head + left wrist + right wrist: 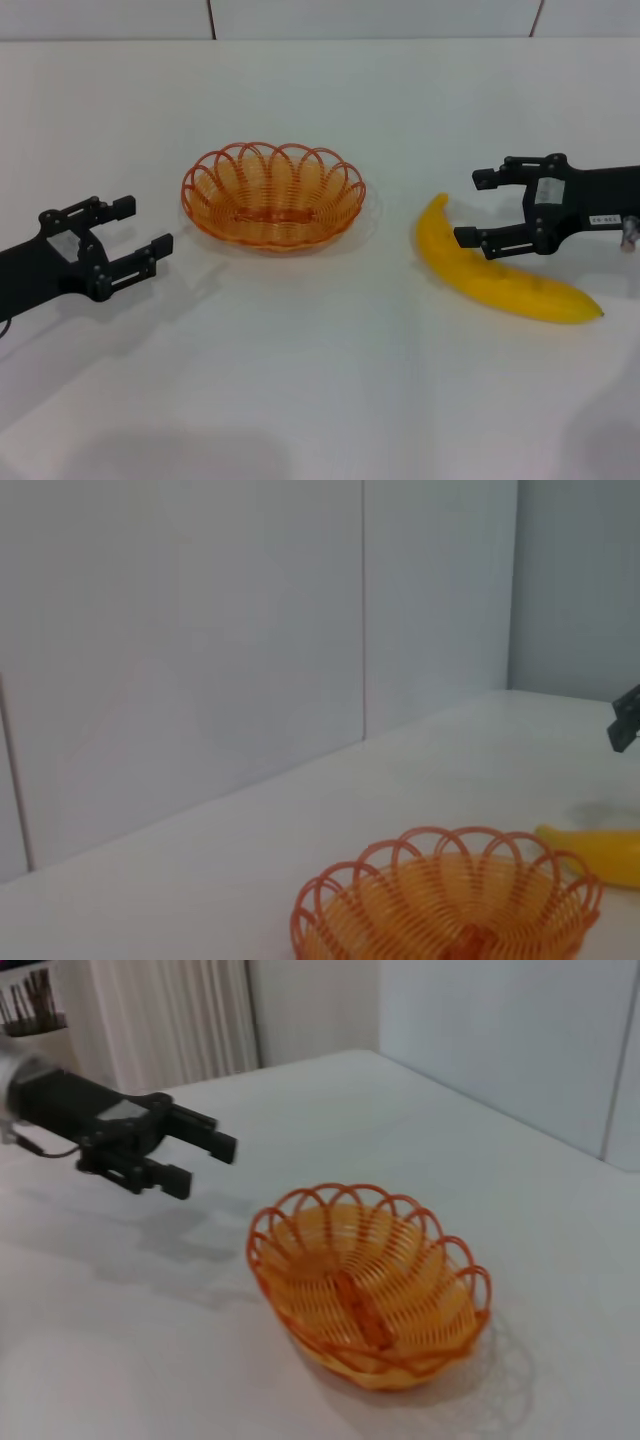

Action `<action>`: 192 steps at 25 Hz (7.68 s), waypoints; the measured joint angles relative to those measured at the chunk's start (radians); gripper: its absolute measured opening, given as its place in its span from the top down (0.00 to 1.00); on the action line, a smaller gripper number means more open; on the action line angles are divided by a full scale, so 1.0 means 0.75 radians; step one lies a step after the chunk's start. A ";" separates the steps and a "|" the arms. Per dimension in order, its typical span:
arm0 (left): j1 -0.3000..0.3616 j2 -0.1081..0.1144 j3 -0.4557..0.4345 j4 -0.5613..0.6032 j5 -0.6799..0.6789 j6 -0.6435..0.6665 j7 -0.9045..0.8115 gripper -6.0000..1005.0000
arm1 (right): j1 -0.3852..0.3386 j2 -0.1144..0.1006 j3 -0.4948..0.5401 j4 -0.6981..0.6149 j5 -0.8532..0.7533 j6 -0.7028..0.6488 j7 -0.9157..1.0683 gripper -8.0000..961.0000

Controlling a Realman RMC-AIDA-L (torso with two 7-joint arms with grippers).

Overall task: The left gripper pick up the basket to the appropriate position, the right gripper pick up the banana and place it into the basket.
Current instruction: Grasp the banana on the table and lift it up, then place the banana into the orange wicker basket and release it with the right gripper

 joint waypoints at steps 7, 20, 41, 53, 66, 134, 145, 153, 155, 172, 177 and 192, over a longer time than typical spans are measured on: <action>0.008 0.000 0.000 0.000 -0.005 -0.004 0.001 0.29 | 0.001 0.001 -0.094 -0.043 -0.001 0.046 0.101 0.09; 0.005 -0.001 0.000 0.001 -0.003 -0.012 0.001 0.29 | -0.068 0.010 -0.517 -0.328 0.090 0.041 0.421 0.10; -0.002 -0.001 0.000 0.001 -0.001 -0.012 0.001 0.29 | -0.085 0.000 -0.845 -0.379 0.060 0.199 0.623 0.11; -0.006 -0.001 0.000 0.001 -0.001 -0.012 0.001 0.29 | -0.077 -0.001 -0.906 -0.366 0.035 0.211 0.657 0.12; -0.006 -0.001 0.000 0.001 -0.001 -0.012 0.001 0.29 | -0.077 -0.002 -0.972 -0.366 0.021 0.246 0.694 0.13; -0.008 -0.001 0.000 0.001 -0.006 -0.006 0.001 0.29 | -0.028 -0.008 -0.960 -0.301 -0.013 0.295 0.765 0.49; -0.002 -0.001 -0.001 0.001 -0.006 -0.006 0.001 0.29 | -0.046 -0.008 -0.912 -0.420 0.052 0.222 0.761 0.49; 0.003 -0.001 -0.002 0.001 -0.007 -0.006 0.003 0.29 | -0.043 -0.008 -0.937 -0.520 0.170 0.185 0.729 0.49; 0.003 -0.001 -0.002 0.001 -0.007 -0.006 0.005 0.29 | -0.033 -0.007 -0.954 -0.530 0.201 0.183 0.718 0.49; 0.002 -0.005 -0.002 -0.020 -0.012 -0.004 0.057 0.29 | 0.155 0.000 -1.274 -0.461 0.367 0.419 0.702 0.49; -0.008 -0.002 -0.002 -0.034 -0.012 -0.008 0.057 0.29 | 0.249 0.002 -1.363 -0.347 0.381 0.548 0.720 0.47; -0.022 -0.002 -0.002 -0.044 -0.012 -0.006 0.057 0.29 | 0.342 0.007 -1.602 -0.196 0.382 0.817 0.789 0.43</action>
